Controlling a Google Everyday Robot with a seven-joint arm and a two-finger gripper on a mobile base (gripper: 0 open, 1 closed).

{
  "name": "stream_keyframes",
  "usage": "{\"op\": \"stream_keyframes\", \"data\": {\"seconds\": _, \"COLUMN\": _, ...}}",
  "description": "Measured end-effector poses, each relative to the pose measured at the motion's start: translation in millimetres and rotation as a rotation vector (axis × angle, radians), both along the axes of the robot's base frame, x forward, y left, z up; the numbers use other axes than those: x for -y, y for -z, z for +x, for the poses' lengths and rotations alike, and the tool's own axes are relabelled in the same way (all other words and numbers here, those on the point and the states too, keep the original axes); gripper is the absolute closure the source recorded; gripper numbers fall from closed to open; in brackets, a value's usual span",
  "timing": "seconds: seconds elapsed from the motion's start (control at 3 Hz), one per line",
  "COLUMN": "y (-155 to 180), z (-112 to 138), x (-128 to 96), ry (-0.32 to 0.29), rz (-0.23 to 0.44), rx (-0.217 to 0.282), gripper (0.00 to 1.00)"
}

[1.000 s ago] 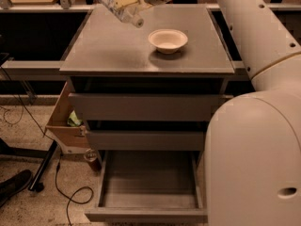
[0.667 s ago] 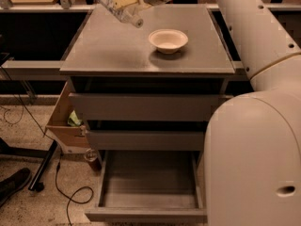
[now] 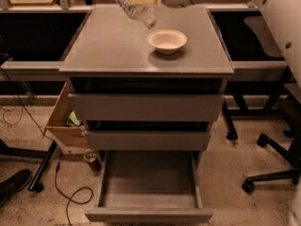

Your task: Place blue plastic bottle into bottom drawer

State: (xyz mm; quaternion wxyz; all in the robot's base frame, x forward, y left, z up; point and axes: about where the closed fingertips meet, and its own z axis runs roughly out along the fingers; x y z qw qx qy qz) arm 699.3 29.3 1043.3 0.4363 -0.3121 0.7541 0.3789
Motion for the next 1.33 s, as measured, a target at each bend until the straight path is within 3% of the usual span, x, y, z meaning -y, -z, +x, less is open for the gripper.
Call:
{"op": "stream_keyframes", "data": {"seconds": 0.33, "y": 26.4, "z": -68.9, "x": 10.6, "ry": -0.058, "rz": 0.051, "rx": 0.009, "gripper": 1.00}}
{"op": "stream_keyframes", "data": {"seconds": 0.67, "y": 113.5, "z": -111.9, "x": 42.1, "ry": -0.080, "rz": 0.001, "rx": -0.102, "gripper": 1.00}}
{"op": "stream_keyframes", "data": {"seconds": 1.0, "y": 287.8, "z": -154.9, "x": 56.3, "ry": -0.160, "rz": -0.172, "rx": -0.392, "gripper": 1.00}}
{"op": "stream_keyframes", "data": {"seconds": 1.33, "y": 384.3, "z": -179.1, "x": 55.0, "ry": -0.222, "rz": -0.283, "rx": -0.553, "gripper": 1.00}}
